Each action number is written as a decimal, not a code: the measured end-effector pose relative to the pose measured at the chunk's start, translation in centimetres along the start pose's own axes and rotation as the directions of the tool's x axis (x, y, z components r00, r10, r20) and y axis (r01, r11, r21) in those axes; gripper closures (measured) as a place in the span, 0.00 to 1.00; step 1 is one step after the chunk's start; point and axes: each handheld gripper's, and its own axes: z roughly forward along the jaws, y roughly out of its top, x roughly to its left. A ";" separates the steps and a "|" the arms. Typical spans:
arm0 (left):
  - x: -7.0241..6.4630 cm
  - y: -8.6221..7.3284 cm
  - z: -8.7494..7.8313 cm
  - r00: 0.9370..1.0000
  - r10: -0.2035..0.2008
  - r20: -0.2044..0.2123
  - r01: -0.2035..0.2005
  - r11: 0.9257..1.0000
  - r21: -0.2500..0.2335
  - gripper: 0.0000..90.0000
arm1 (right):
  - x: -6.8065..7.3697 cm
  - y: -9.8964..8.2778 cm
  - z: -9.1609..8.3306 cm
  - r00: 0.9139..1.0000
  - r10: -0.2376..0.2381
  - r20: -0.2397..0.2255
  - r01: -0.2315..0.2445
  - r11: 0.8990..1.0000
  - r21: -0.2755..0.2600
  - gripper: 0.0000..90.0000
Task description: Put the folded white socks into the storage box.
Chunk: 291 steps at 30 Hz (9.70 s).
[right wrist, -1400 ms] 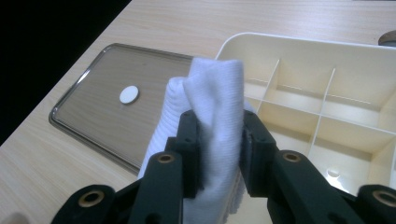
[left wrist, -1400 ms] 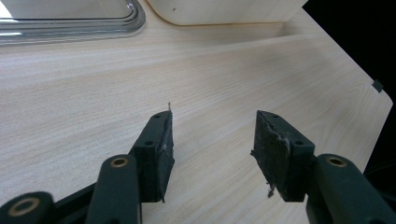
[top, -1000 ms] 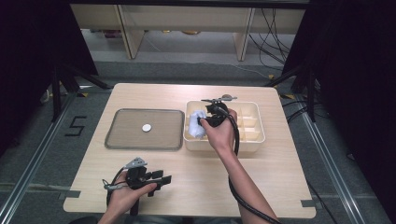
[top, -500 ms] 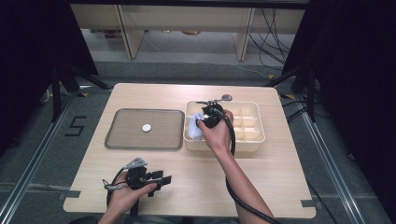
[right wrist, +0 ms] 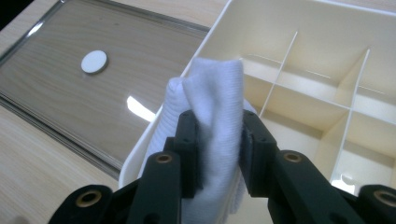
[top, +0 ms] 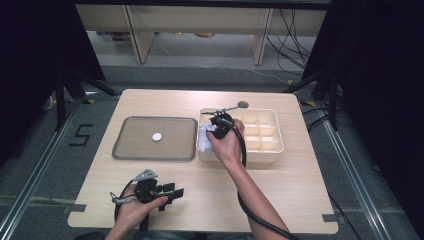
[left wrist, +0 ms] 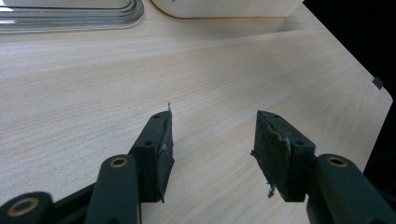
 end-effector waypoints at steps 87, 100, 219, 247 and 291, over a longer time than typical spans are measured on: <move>-0.2 -0.1 0.2 1.000 0.003 -0.001 -0.003 1.000 -0.004 0.51 | 1.8 -0.3 2.5 0.992 -0.096 0.081 0.086 0.989 0.117 0.80; -0.1 -0.1 0.2 1.000 -0.003 -0.002 0.003 1.000 -0.007 0.51 | 0.8 -0.3 2.5 1.000 -0.005 0.028 0.002 0.994 0.113 0.73; 0.0 -0.2 0.0 1.000 -0.009 -0.007 0.009 1.000 -0.004 0.51 | -1.2 1.0 1.4 0.997 0.061 -0.051 -0.050 0.981 0.188 0.49; -0.1 -0.1 0.2 1.000 -0.003 0.005 0.003 1.000 0.000 0.51 | 0.3 -0.1 2.7 0.990 -0.139 -0.035 0.144 0.961 0.238 0.85; 0.1 -0.2 0.0 1.000 0.003 -0.009 -0.004 1.000 -0.028 0.48 | -0.4 -1.2 -0.2 0.993 -0.108 -0.037 0.111 0.988 0.111 0.54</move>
